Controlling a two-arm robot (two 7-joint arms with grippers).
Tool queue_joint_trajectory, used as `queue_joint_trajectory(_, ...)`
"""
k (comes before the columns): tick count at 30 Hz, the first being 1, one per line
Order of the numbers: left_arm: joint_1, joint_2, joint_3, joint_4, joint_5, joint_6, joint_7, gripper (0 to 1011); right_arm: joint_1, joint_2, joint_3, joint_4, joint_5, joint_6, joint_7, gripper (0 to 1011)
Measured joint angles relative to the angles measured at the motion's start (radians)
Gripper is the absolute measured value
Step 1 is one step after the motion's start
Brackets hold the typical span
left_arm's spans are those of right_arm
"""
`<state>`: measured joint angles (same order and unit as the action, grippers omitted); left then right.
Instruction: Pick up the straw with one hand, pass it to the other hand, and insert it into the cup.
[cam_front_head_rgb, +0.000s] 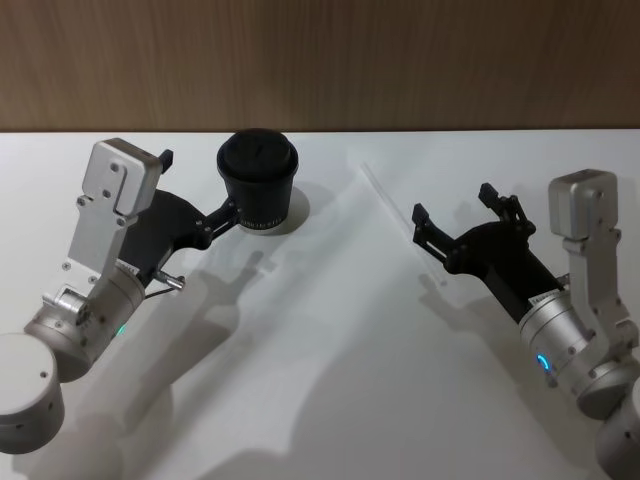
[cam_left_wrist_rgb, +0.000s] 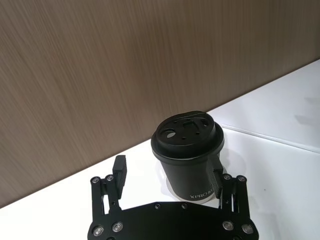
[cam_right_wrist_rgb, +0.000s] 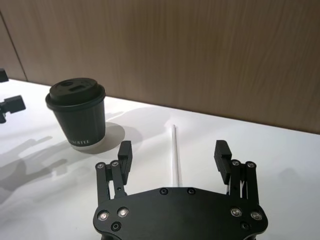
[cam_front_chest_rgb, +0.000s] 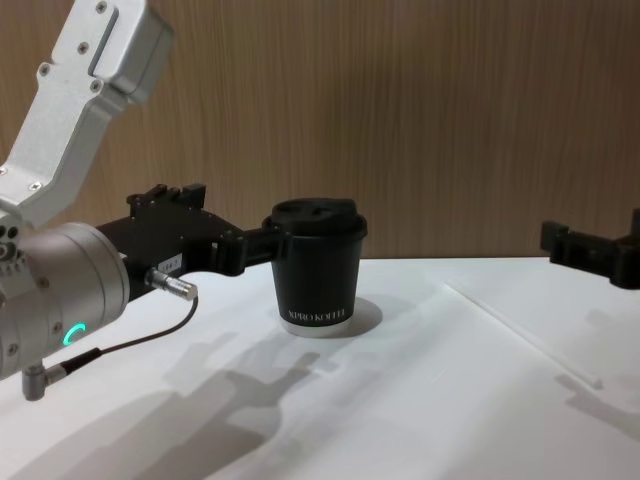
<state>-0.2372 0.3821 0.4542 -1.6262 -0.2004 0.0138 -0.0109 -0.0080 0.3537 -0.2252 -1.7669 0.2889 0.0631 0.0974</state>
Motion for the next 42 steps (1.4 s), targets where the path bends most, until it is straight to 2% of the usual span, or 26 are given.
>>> queue_joint_trajectory(13, 0.000, 0.000, 0.000, 0.000, 0.000, 0.000, 0.000, 1001, 0.030, 0.028, -0.016, 0.031, -0.003, 0.049, 0.065, 1001)
queue_joint_trajectory(29, 0.000, 0.000, 0.000, 0.000, 0.000, 0.000, 0.000, 1001, 0.086, 0.013, -0.022, 0.113, 0.003, 0.116, 0.105, 1001)
queue_joint_trajectory(42, 0.000, 0.000, 0.000, 0.000, 0.000, 0.000, 0.000, 1002, 0.128, 0.014, -0.034, 0.186, -0.014, 0.131, 0.138, 1001)
